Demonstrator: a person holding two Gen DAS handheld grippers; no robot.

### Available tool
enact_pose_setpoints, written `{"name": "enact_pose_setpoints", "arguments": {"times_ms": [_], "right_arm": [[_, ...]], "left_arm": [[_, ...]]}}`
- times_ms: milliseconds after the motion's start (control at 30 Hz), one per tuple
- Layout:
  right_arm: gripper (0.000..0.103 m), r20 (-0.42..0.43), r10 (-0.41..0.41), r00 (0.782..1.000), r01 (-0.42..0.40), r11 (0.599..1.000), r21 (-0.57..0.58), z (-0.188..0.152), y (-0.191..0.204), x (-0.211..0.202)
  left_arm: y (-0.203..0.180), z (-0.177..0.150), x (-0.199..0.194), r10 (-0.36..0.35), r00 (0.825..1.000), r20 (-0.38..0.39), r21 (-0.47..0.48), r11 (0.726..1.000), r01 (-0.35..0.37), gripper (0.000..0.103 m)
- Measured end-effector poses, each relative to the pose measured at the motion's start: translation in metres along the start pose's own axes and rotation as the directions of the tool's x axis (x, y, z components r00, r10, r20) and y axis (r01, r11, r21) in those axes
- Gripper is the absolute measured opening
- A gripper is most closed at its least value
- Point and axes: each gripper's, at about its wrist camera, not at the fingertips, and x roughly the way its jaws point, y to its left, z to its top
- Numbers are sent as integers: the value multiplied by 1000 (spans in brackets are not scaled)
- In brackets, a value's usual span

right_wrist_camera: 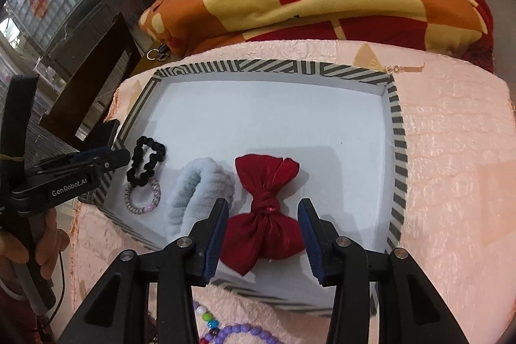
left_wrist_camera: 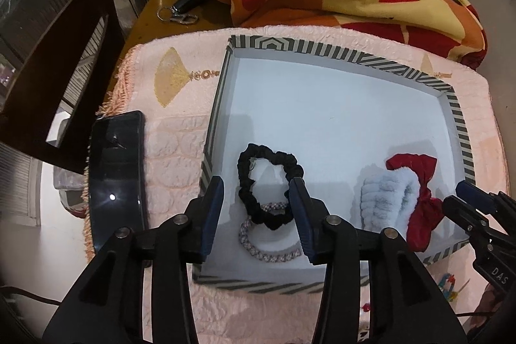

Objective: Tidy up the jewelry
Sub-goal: 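Carry the red bow and black scrunchie into the tray and release both, then withdraw both tools from the tray toward the remaining accessories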

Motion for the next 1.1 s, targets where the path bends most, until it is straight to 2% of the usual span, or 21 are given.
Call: {"name": "enact_pose_setpoints", "arguments": {"times_ms": [467,1100], "right_arm": [[43,34,1,999,-3,999,35,-31,8,-39],[44,18,-21,1000,21,999,41,-80,20,-56]], "left_arm": [[1,-35,-44,13,999,53,-26,1000,-12,42],[7,-92,-71,9,999,53,-35,999,-7,42]]}}
